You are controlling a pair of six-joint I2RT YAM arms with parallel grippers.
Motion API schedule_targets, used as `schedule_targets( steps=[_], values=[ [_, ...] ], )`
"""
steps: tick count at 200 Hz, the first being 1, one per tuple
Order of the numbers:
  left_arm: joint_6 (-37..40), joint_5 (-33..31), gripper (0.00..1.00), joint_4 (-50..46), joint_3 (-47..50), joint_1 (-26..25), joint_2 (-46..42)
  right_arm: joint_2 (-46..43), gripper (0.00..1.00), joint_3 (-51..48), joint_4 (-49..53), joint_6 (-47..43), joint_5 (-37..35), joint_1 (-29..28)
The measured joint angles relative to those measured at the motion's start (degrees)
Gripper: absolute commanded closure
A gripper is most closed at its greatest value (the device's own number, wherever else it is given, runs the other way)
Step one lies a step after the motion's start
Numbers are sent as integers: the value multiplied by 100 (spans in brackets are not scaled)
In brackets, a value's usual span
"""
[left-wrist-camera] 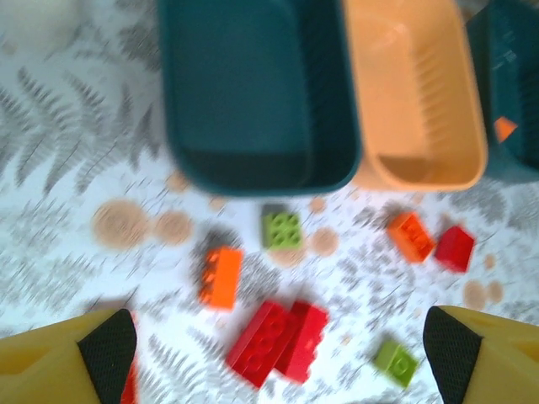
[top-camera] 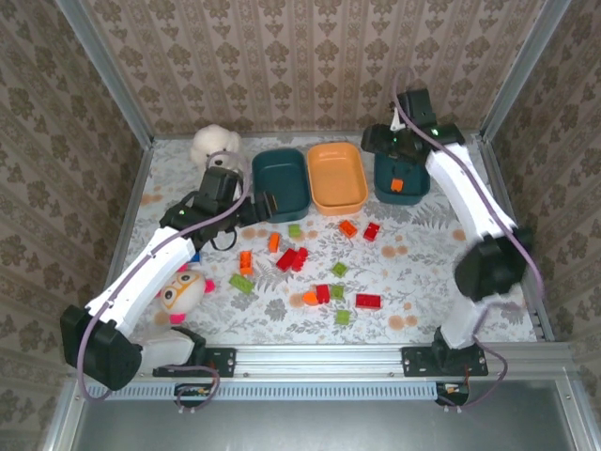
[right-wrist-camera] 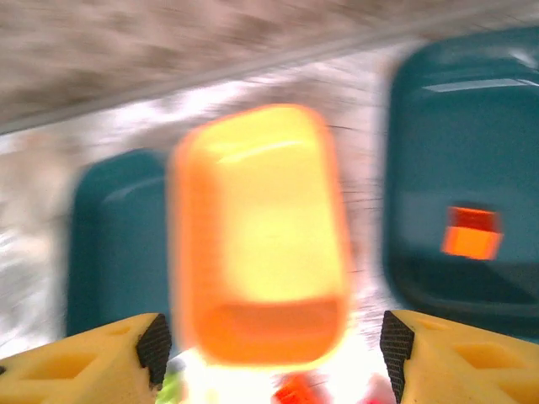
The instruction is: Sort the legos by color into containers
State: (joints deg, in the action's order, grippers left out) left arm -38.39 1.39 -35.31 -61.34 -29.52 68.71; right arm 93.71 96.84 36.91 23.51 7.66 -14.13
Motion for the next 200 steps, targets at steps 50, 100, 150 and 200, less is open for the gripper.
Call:
schedule_targets(
  steps=[50, 100, 150, 200],
  values=[
    [-859, -254, 27, -940, 1220, -31, -597, -2057, 24, -3397, -2068, -168, 1152, -1473],
    [-2444, -313, 34, -1154, 2288, -267, -658, -2240, 24, -4881, -2223, -214, 1414, -2518],
    [-3414, -271, 34, -686, 2500, -356, -315, -2105, 25, -4822, -2494, -295, 1589, -2542],
    [-3775, -269, 33, -278, 2500, -466, 175, -1895, 25, -4721, -2490, -417, 1696, -2542]
  ],
)
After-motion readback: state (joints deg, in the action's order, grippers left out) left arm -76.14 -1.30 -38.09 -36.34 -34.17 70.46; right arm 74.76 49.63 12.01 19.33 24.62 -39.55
